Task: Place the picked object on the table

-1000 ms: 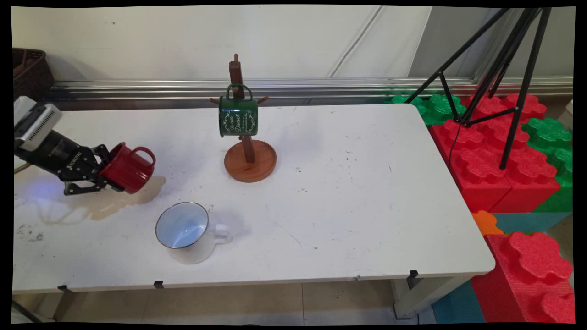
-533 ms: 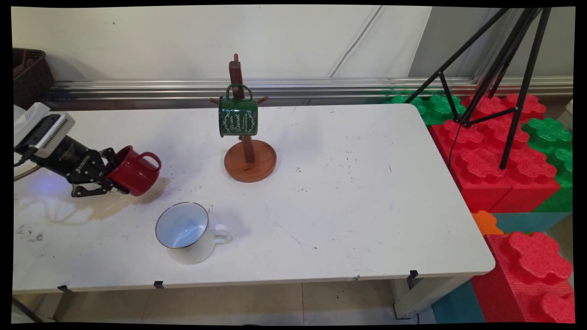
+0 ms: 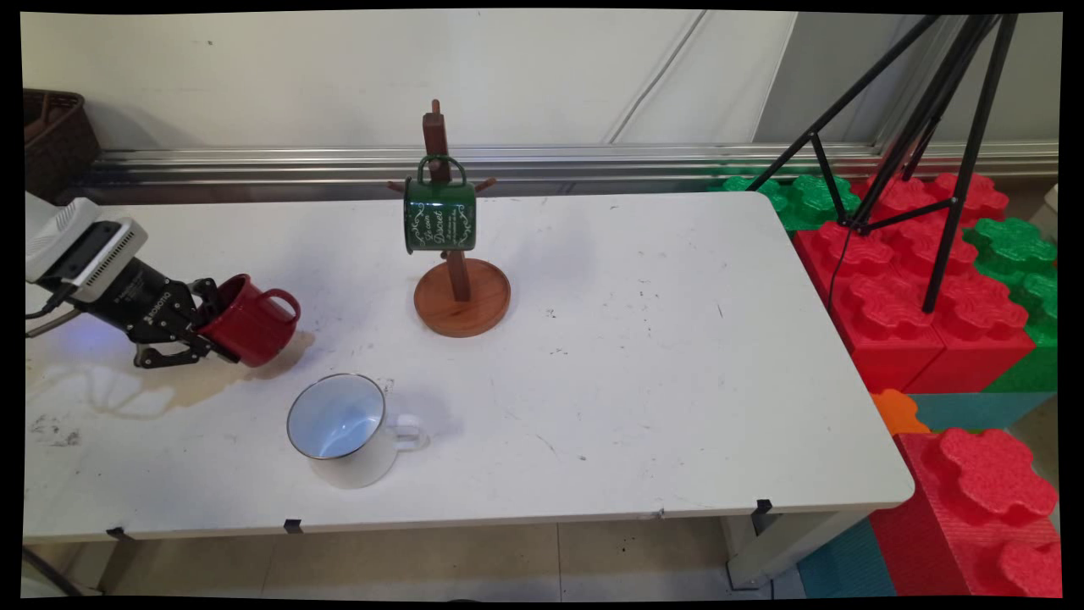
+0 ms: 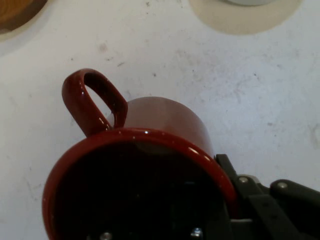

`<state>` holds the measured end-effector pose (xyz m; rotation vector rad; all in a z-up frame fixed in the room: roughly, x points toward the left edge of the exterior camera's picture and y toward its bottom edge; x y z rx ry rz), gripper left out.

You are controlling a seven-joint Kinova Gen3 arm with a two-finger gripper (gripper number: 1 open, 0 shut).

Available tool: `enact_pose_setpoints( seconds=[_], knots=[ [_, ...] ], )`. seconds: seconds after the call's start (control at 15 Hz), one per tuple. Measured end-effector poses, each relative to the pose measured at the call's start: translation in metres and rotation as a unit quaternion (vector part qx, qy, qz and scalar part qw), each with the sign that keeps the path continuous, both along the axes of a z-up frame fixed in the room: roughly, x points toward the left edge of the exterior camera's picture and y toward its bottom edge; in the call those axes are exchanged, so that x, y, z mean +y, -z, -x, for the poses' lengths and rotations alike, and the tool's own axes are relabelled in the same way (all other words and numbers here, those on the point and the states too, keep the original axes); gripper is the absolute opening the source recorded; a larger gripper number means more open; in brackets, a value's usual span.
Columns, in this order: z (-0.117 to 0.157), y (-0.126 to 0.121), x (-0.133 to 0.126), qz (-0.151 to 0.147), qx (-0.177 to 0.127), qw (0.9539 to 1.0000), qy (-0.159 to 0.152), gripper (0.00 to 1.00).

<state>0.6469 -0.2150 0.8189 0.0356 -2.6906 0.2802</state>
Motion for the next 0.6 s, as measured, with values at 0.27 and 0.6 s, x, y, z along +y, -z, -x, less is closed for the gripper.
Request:
enact_pose_setpoints(
  seconds=[0.27,0.6],
  knots=[
    [0.0019,0.0005,0.0001,0.002,-0.007,0.9999,0.01,1.0],
    [0.003,-0.0003,-0.0007,0.004,-0.011,0.9998,0.017,1.0]
  ],
)
